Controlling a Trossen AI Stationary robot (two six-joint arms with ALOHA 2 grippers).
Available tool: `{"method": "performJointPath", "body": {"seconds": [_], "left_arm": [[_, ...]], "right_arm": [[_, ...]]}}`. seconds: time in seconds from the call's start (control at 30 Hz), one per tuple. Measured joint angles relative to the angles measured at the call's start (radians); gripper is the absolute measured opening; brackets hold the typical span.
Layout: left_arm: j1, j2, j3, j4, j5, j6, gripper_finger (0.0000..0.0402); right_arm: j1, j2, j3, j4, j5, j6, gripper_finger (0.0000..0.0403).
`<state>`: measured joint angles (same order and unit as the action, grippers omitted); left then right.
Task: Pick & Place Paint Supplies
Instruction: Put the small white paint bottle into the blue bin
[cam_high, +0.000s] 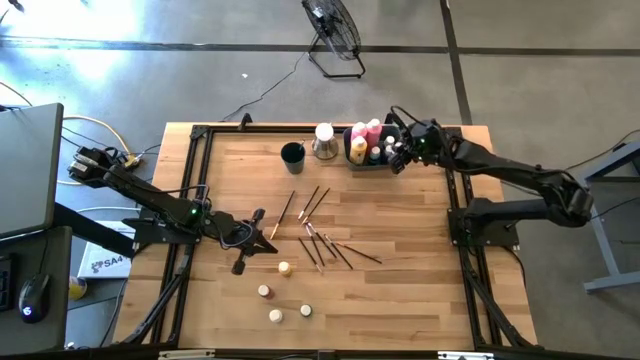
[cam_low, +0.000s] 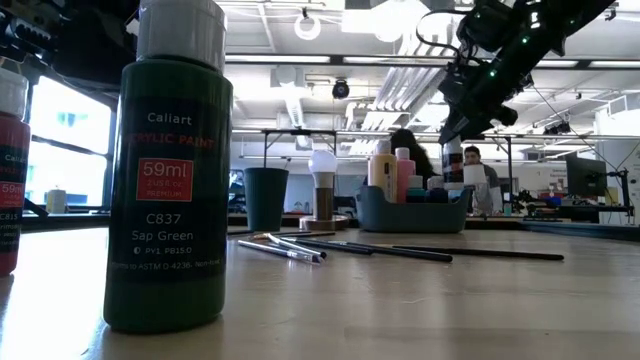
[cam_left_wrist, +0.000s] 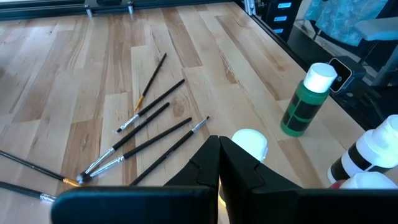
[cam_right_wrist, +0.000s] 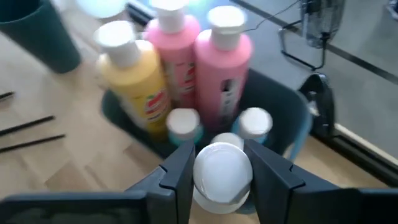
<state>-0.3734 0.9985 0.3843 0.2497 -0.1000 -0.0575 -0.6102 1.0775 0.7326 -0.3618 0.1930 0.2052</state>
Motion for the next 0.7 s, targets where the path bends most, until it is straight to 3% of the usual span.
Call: {"method": "performJointPath", "body": {"seconds": [0.7], "left_arm": [[0.000,0.000,0.000,-0.016,-0.023,0.001,0.0006]], "right_arm": [[-0.096,0.026,0.001,0.041,-0.012,-0.046,0.0113]]}}
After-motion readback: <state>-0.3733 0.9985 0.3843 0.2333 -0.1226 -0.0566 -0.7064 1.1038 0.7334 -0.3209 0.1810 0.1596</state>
